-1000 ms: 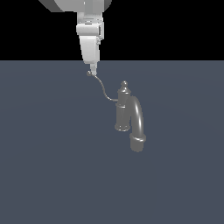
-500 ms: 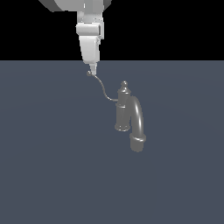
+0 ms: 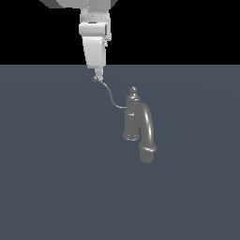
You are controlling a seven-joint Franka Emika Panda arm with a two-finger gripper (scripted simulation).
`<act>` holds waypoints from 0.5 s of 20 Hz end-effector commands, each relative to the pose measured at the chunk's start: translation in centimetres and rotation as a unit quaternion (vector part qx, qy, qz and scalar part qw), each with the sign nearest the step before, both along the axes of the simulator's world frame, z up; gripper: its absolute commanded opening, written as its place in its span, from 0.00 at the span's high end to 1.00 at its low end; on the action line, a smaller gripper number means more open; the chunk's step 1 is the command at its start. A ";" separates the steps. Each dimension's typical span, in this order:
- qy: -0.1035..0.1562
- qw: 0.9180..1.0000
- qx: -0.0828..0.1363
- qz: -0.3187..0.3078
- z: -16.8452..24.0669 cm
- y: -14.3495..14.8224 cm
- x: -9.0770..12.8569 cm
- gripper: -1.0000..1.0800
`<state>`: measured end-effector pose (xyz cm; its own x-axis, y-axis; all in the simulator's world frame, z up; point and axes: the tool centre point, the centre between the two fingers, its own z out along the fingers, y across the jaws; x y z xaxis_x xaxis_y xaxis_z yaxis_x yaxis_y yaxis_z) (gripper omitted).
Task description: Turn on the faucet by rotating a designated handle.
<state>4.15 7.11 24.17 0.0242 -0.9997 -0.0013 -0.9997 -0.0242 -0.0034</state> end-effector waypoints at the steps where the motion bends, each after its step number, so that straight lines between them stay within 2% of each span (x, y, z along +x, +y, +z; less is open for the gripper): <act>1: 0.002 1.000 -0.001 0.000 0.0 -0.1 -0.9 1.00; 10: 0.002 1.000 -0.001 0.000 0.0 -0.2 -3.5 1.00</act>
